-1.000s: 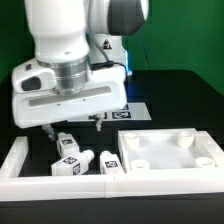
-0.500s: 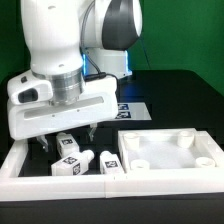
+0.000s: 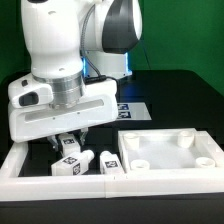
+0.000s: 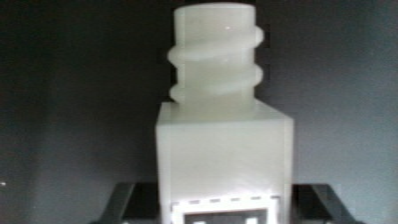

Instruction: Assemble one leg

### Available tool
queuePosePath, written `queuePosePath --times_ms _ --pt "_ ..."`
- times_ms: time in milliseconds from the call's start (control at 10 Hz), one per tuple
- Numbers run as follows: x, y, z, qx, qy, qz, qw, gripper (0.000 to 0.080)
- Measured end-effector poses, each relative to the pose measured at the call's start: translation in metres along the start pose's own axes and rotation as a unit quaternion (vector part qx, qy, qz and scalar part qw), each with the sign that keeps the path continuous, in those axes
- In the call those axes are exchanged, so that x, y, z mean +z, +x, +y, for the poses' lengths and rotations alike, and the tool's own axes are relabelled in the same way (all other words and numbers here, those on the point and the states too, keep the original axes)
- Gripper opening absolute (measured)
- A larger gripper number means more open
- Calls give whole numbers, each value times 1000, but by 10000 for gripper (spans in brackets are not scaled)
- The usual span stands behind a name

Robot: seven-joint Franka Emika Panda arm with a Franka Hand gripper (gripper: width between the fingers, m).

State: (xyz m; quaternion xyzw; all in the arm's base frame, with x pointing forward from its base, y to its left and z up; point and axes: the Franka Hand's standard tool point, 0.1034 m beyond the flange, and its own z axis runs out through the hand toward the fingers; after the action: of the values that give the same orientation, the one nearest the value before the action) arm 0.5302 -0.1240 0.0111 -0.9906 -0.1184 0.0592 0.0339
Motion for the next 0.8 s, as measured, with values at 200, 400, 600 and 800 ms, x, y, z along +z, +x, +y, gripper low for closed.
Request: queuePosePath --times_ms 200,400,600,800 --pt "-5 -5 -12 48 3 -5 999 281" --pt "-15 -18 -46 115 8 -18 993 281" --pt "-30 -23 -71 116 7 -7 993 281" --pt "-25 -23 -67 119 6 -10 993 282"
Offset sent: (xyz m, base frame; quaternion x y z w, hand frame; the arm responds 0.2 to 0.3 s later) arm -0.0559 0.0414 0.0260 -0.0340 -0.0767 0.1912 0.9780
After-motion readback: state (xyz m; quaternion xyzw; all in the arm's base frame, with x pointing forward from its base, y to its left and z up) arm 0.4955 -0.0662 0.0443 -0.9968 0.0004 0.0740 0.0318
